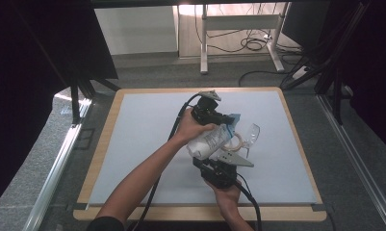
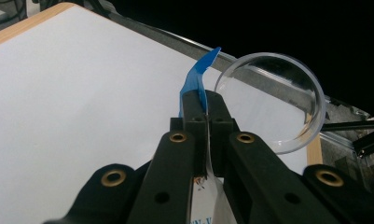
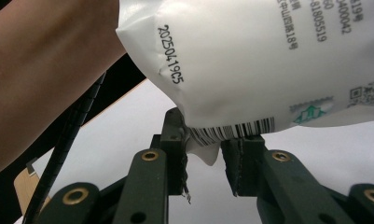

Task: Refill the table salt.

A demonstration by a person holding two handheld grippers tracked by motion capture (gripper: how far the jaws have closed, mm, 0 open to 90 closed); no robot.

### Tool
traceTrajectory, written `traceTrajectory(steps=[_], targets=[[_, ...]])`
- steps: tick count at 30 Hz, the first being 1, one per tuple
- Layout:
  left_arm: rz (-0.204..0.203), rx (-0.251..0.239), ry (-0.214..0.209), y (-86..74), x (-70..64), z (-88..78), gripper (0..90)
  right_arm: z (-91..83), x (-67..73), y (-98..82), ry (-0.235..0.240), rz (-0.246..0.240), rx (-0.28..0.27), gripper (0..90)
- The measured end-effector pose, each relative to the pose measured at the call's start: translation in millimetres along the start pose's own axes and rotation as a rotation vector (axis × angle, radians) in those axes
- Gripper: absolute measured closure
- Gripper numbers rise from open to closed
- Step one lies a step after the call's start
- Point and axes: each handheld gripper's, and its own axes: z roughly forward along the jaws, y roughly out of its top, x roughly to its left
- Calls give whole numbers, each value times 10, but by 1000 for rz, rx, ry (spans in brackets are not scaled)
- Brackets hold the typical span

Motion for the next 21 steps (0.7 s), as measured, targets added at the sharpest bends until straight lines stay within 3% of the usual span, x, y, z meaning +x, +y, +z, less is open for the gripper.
traceTrajectory(steps=[21], targets=[[-2, 2, -5, 1, 5, -1, 900, 1, 4, -2, 1, -3, -2, 719]])
